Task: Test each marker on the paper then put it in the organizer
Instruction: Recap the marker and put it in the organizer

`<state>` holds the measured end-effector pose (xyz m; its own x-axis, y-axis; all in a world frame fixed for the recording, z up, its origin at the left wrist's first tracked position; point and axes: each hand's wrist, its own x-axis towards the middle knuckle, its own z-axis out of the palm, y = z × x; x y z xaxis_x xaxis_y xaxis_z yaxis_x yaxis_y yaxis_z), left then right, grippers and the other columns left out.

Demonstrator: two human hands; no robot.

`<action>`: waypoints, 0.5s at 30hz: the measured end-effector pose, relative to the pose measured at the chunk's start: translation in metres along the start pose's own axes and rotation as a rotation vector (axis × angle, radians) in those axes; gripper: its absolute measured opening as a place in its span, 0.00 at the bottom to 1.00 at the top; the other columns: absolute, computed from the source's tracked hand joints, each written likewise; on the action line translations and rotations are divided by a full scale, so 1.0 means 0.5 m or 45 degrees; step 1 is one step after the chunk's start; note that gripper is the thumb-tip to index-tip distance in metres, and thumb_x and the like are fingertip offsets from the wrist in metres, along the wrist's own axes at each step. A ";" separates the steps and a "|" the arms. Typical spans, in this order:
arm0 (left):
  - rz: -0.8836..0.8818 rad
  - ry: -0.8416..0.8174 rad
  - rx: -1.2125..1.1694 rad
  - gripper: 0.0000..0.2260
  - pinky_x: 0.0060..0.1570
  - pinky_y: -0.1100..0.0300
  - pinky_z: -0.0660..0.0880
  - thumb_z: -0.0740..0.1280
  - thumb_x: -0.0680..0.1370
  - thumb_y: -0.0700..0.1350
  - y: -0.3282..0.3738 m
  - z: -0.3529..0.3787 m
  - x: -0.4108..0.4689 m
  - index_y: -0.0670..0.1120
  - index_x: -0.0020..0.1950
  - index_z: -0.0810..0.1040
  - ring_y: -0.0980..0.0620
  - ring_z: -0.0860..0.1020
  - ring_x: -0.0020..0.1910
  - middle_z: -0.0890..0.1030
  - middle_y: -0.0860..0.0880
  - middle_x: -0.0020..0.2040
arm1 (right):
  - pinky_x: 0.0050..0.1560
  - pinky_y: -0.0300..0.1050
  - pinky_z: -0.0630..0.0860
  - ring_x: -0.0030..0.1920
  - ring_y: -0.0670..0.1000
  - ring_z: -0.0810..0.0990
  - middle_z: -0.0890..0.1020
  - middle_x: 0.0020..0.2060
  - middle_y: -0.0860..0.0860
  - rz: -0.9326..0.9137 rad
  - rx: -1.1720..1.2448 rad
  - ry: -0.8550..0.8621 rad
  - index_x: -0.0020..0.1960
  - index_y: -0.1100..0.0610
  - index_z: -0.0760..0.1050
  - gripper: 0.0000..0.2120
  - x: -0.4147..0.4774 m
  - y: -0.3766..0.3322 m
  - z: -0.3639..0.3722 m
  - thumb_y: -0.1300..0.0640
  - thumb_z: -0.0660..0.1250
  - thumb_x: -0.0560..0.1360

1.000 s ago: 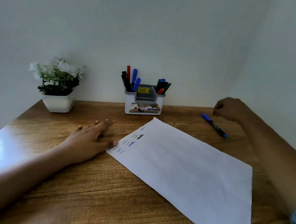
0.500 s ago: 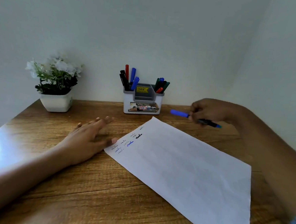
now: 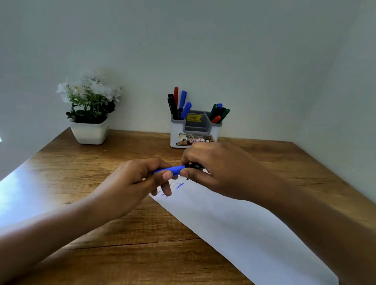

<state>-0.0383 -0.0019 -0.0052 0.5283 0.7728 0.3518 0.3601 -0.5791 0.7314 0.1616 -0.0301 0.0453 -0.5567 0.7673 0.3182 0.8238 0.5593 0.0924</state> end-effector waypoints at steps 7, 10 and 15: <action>-0.025 0.055 0.064 0.09 0.37 0.47 0.72 0.60 0.75 0.55 0.006 -0.003 -0.003 0.56 0.43 0.78 0.47 0.74 0.32 0.80 0.57 0.31 | 0.25 0.37 0.58 0.28 0.45 0.67 0.76 0.32 0.46 -0.080 -0.113 0.078 0.49 0.51 0.75 0.12 0.000 -0.001 0.026 0.47 0.55 0.78; -0.009 0.074 0.084 0.10 0.38 0.44 0.73 0.60 0.75 0.56 0.006 -0.006 -0.002 0.55 0.43 0.79 0.41 0.74 0.34 0.80 0.54 0.31 | 0.25 0.36 0.60 0.26 0.44 0.67 0.72 0.30 0.44 -0.078 -0.102 0.067 0.52 0.50 0.76 0.16 0.002 0.013 0.025 0.44 0.53 0.78; -0.028 0.036 0.052 0.08 0.36 0.55 0.71 0.61 0.77 0.52 0.001 -0.004 0.002 0.55 0.42 0.78 0.52 0.75 0.31 0.81 0.56 0.32 | 0.28 0.38 0.59 0.27 0.41 0.66 0.68 0.27 0.43 0.065 -0.129 -0.058 0.56 0.47 0.70 0.17 0.002 0.015 0.010 0.38 0.50 0.79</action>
<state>-0.0392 -0.0011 -0.0035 0.4980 0.7921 0.3530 0.4028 -0.5718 0.7147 0.1668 -0.0234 0.0415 -0.5163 0.8086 0.2821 0.8564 0.4865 0.1728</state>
